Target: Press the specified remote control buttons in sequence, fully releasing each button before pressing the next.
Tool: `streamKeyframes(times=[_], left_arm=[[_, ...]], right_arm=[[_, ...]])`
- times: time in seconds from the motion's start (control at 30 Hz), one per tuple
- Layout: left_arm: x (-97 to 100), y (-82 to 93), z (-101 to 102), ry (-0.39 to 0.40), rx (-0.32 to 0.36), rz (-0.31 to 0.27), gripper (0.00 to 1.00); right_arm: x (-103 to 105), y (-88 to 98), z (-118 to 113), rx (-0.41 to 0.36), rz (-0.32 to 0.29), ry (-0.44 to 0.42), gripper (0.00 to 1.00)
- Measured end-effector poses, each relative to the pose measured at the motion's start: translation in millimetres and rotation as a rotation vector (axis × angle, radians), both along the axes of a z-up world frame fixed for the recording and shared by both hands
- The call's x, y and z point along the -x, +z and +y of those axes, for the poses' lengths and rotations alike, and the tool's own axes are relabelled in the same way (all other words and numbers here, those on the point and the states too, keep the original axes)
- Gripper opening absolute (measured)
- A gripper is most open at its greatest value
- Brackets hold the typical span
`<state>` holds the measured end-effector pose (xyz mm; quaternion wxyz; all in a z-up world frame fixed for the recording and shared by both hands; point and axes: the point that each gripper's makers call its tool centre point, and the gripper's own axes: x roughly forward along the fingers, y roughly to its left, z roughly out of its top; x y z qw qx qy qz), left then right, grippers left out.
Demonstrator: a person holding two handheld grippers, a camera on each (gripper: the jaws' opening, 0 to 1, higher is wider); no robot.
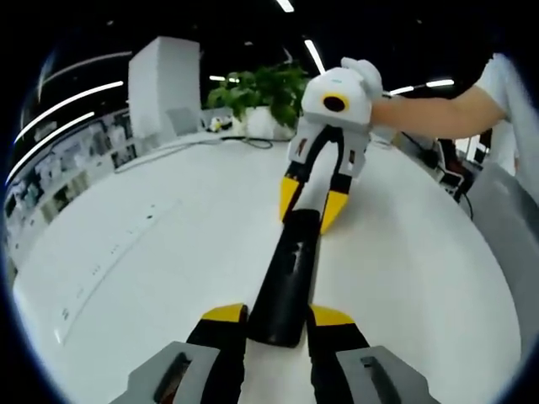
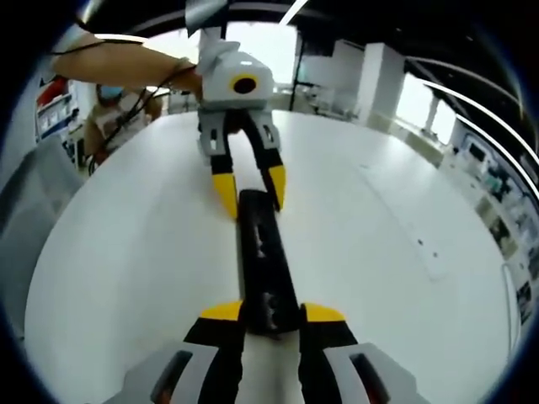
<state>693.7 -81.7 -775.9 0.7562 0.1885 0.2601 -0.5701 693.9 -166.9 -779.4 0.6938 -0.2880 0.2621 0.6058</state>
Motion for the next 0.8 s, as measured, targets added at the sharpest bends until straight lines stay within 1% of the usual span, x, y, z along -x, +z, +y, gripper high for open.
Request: streamKeyframes(times=[0.23, 0.33, 0.47, 0.53, 0.6, 0.67, 0.73, 0.8], left_arm=[[-0.1, 0.2, -0.8, 0.000, 0.002, -0.002, 0.28], [0.9, 0.2, -0.8, 0.000, 0.003, 0.003, 0.31], [-3.0, 0.3, 0.9, 0.026, 0.010, -0.001, 0.37], [-3.6, -0.1, 2.0, 0.037, 0.012, 0.003, 0.39], [-3.0, -0.3, 1.3, 0.036, 0.013, 0.002, 0.41], [-3.6, -0.5, 0.8, 0.044, 0.014, 0.005, 0.42], [-4.8, 0.6, 0.7, 0.075, 0.031, 0.029, 0.41], [-5.0, 1.6, 2.1, 0.084, 0.039, 0.023, 0.41]], right_arm=[[-0.1, 0.0, -0.7, -0.010, 0.001, -0.012, 0.22], [0.3, 0.4, -0.7, -0.013, 0.004, -0.020, 0.23], [-1.0, 0.2, -1.1, -0.016, 0.004, -0.031, 0.24], [0.3, 0.0, -1.2, -0.023, 0.026, -0.048, 0.27], [-0.3, -0.2, -1.6, -0.025, 0.028, -0.058, 0.29], [-0.2, -0.3, -1.7, -0.028, 0.029, -0.071, 0.29], [1.6, -0.8, -0.7, -0.037, 0.042, -0.078, 0.30], [3.2, -1.3, -0.6, -0.043, 0.048, -0.090, 0.31]])
